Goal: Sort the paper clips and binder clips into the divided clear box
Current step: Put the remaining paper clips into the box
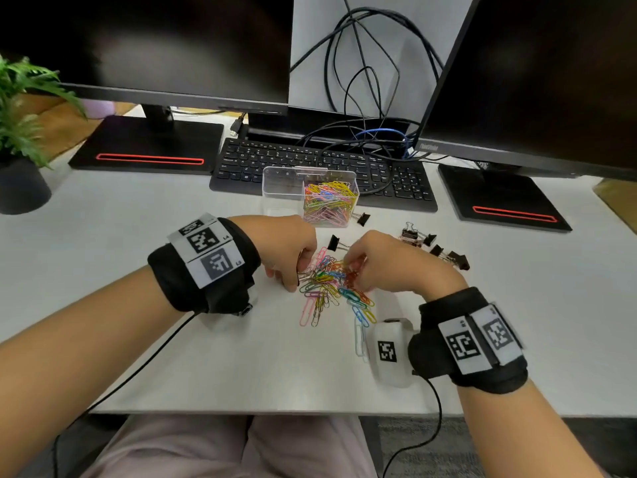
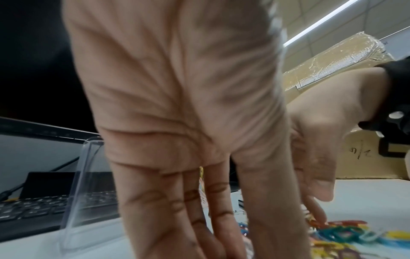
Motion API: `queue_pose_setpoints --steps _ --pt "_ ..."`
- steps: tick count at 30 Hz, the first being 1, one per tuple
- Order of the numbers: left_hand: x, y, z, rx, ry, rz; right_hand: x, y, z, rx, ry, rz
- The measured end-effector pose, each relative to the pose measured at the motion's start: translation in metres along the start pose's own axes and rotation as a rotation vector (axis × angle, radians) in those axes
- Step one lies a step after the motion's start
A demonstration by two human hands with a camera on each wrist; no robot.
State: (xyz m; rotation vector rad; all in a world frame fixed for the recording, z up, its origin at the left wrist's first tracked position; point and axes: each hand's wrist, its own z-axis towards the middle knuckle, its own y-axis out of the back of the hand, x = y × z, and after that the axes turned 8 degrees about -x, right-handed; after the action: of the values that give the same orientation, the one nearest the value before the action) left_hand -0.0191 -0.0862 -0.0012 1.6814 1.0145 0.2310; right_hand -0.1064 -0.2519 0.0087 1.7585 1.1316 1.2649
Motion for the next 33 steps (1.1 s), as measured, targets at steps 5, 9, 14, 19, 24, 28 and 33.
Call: queue_pose_setpoints --steps 5,9,14,19,24,28,33 --pt "-0.001 0.007 -0.003 -0.044 -0.029 0.008 -0.005 0.001 0.001 -0.055 -0.046 0.031" --pt "-0.015 0.018 0.006 -0.216 -0.138 0.004 -0.012 0.009 0.001 -0.041 -0.129 0.049" --pt "-0.044 0.005 0.033 -0.333 -0.179 0.025 -0.018 0.014 -0.004 0.029 -0.267 0.028" --pt "-0.054 -0.006 0.048 -0.321 -0.171 0.068 -0.013 0.008 -0.004 0.041 -0.189 0.050" --pt "-0.037 0.001 0.038 -0.380 -0.161 0.025 -0.007 0.001 0.000 0.019 -0.055 0.109" --pt "-0.013 0.014 0.015 -0.521 -0.123 -0.036 -0.007 -0.001 0.002 -0.040 -0.053 0.057" --pt "0.013 0.028 -0.007 -0.843 -0.005 -0.055 0.004 -0.006 0.003 -0.030 -0.042 -0.011"
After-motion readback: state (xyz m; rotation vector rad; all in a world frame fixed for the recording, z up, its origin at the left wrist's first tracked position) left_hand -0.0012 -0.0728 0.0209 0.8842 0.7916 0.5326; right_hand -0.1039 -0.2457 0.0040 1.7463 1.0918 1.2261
